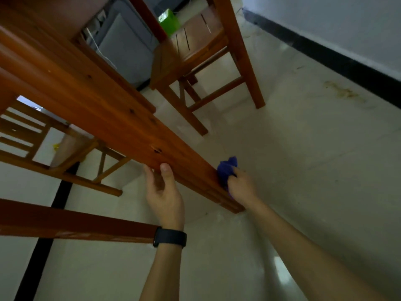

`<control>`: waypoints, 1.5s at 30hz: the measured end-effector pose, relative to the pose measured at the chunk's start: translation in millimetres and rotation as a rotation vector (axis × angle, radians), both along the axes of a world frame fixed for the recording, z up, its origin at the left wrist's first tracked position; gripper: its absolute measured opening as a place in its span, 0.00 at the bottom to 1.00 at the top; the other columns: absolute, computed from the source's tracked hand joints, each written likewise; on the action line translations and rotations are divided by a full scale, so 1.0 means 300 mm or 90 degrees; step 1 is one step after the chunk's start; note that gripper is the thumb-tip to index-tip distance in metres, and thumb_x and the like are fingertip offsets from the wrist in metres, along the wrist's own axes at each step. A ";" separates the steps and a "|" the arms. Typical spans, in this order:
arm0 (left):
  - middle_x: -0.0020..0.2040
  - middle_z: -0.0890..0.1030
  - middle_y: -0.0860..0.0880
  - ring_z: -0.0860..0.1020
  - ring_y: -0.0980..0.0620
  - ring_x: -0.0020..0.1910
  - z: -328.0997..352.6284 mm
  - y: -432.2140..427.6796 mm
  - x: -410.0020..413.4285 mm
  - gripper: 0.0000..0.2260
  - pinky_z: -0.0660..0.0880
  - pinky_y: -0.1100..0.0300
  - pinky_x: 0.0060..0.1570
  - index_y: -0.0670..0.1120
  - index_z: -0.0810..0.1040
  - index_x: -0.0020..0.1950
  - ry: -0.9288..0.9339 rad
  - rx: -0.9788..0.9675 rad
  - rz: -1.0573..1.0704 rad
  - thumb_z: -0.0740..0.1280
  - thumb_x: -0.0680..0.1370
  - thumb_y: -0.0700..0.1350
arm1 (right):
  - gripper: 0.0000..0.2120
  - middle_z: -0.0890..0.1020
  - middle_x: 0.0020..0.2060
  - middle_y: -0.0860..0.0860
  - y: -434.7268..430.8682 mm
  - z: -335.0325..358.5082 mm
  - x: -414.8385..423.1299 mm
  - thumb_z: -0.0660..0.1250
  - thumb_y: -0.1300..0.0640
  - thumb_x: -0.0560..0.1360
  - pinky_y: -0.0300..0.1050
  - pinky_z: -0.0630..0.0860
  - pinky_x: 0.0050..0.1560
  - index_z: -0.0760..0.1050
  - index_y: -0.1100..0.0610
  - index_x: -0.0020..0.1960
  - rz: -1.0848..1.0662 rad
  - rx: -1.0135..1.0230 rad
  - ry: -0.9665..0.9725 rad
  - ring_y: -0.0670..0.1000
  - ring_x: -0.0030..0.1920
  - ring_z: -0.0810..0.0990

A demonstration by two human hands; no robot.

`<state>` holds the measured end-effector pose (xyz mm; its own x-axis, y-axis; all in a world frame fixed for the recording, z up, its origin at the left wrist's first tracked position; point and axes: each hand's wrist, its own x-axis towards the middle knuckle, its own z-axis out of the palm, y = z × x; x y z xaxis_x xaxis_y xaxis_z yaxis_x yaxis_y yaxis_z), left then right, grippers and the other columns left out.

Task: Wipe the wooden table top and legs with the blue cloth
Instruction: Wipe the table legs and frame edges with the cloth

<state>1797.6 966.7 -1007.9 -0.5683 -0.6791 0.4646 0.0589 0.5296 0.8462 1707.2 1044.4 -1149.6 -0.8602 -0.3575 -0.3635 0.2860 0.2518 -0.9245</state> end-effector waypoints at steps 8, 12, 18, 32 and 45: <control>0.71 0.74 0.49 0.73 0.57 0.68 0.011 0.003 -0.001 0.22 0.72 0.62 0.66 0.50 0.62 0.78 -0.007 -0.011 0.011 0.60 0.84 0.46 | 0.18 0.73 0.56 0.46 -0.052 0.135 0.083 0.58 0.58 0.76 0.35 0.68 0.52 0.78 0.51 0.61 -0.157 -0.188 0.246 0.45 0.52 0.73; 0.71 0.74 0.49 0.73 0.56 0.69 0.009 0.010 -0.002 0.22 0.71 0.58 0.68 0.50 0.62 0.78 -0.010 -0.001 0.012 0.60 0.84 0.46 | 0.18 0.75 0.58 0.57 0.011 -0.120 0.070 0.59 0.60 0.76 0.46 0.73 0.55 0.76 0.54 0.64 0.013 0.104 0.074 0.58 0.54 0.77; 0.73 0.71 0.54 0.71 0.63 0.68 0.009 0.041 0.035 0.31 0.72 0.64 0.63 0.53 0.53 0.81 -0.050 0.013 0.003 0.65 0.82 0.44 | 0.19 0.73 0.59 0.52 -0.021 0.014 0.117 0.60 0.61 0.77 0.45 0.74 0.56 0.74 0.51 0.67 -0.132 -0.112 0.126 0.51 0.54 0.76; 0.68 0.75 0.57 0.75 0.64 0.64 -0.012 0.011 0.118 0.31 0.73 0.56 0.66 0.57 0.58 0.79 -0.180 -0.018 0.001 0.69 0.79 0.49 | 0.18 0.81 0.40 0.59 0.141 -0.294 0.211 0.54 0.66 0.71 0.48 0.73 0.34 0.74 0.60 0.58 -0.027 0.164 -0.193 0.58 0.35 0.78; 0.75 0.67 0.60 0.69 0.63 0.70 0.014 -0.014 0.186 0.34 0.69 0.49 0.70 0.56 0.55 0.80 -0.185 0.069 -0.163 0.67 0.80 0.39 | 0.20 0.72 0.66 0.61 0.155 -0.349 0.215 0.60 0.53 0.80 0.48 0.69 0.63 0.69 0.50 0.72 0.193 0.389 0.022 0.62 0.64 0.72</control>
<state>1853.5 962.5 -1003.7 -0.8226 -0.5346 0.1937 -0.0721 0.4359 0.8971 1771.9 1091.0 -1254.3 -0.7691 -0.3243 -0.5508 0.0932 0.7957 -0.5985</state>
